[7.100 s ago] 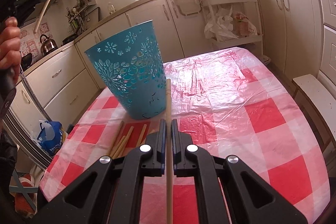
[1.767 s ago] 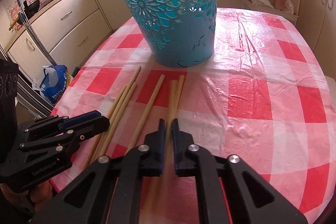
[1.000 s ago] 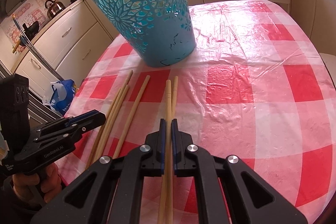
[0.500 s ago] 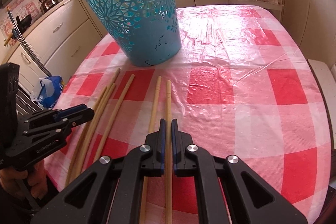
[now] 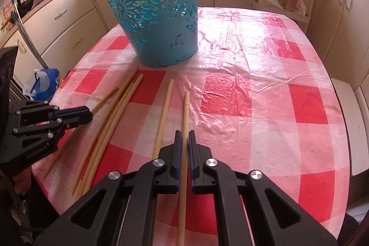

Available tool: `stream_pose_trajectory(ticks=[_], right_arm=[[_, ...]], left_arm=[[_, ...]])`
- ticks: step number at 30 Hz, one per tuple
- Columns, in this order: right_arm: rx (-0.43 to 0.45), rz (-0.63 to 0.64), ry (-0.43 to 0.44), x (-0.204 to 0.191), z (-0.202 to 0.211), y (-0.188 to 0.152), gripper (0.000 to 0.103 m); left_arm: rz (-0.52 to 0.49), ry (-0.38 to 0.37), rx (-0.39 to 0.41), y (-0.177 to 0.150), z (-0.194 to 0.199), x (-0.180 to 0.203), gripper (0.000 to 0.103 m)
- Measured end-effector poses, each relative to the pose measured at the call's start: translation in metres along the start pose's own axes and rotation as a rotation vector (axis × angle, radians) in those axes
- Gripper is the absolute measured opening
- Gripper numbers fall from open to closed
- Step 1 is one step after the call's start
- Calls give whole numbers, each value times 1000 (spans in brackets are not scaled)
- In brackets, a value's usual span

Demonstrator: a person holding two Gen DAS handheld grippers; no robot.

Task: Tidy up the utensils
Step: 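Grasp a chopstick with the left tool while the right tool holds its chopstick, then lift the chopstick into the teal bin and open the left tool while the right tool lifts its chopstick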

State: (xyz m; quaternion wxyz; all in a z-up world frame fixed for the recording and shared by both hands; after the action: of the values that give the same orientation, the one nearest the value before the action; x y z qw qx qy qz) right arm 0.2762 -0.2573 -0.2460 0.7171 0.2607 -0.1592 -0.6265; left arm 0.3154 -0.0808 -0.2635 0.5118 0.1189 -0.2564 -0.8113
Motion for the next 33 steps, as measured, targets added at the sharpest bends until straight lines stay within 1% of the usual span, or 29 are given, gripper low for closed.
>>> stream_pose_trajectory(ticks=[2,4,7,11,14,16,17,18,19,20,21,23,25,26,29,30,33], right_arm=[[-5,31,-12,-3,-1,0,9],[-5,54,-22,-4,-2,0,9],[-3,39,-11,-3,-1,-1,7],[-11,31,-3,-1,0,-3,7],[-22,93,-30,-5,-1,-3,7],[-20,129,-50,-8,-2,-3,7],[-15,124,-47,-8,-2,-3,7],[-13,95,-32,-6,-2,-3,6],[-9,58,-14,-3,-1,-3,6],[13,9,19,0,4,-1,6],[37,-23,47,1,9,0,6],[116,-99,102,7,24,8,6],[197,-166,159,9,41,15,6],[245,-190,172,10,50,19,6],[340,-204,191,6,70,27,6],[367,-202,195,4,75,28,6],[406,-206,202,2,79,34,6]], left_arm=[[21,-4,-20,1,-1,-2,5],[24,9,-33,1,-2,-2,5],[-15,56,-30,1,-2,2,5],[1,63,-40,-1,-1,3,5],[-5,85,-45,0,-2,3,6],[-35,112,-41,2,-3,5,5],[-34,114,-35,2,-2,5,4],[-11,99,-17,3,1,5,4],[7,88,7,5,7,5,4],[24,72,48,8,16,5,4],[41,48,113,14,29,6,4],[75,-3,245,27,60,8,4],[107,-37,356,39,88,9,4],[121,-49,398,44,99,10,4],[158,-86,529,63,136,12,4],[164,-92,557,68,145,13,4],[177,-116,630,85,167,17,4]])
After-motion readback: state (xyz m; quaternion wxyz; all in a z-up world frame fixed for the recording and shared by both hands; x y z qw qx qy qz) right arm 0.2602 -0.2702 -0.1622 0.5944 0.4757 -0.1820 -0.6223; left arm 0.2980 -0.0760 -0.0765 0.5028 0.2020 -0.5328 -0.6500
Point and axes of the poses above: each gripper's, at about its wrist camera, not at the fingertips, and z roughly against the way its jaws point, x to its right, y to its top, the point moved 10 cm from there along -z, roughly the way its jaws point, and after that the axes turned 1 degree about x, right-handed, at the moved point
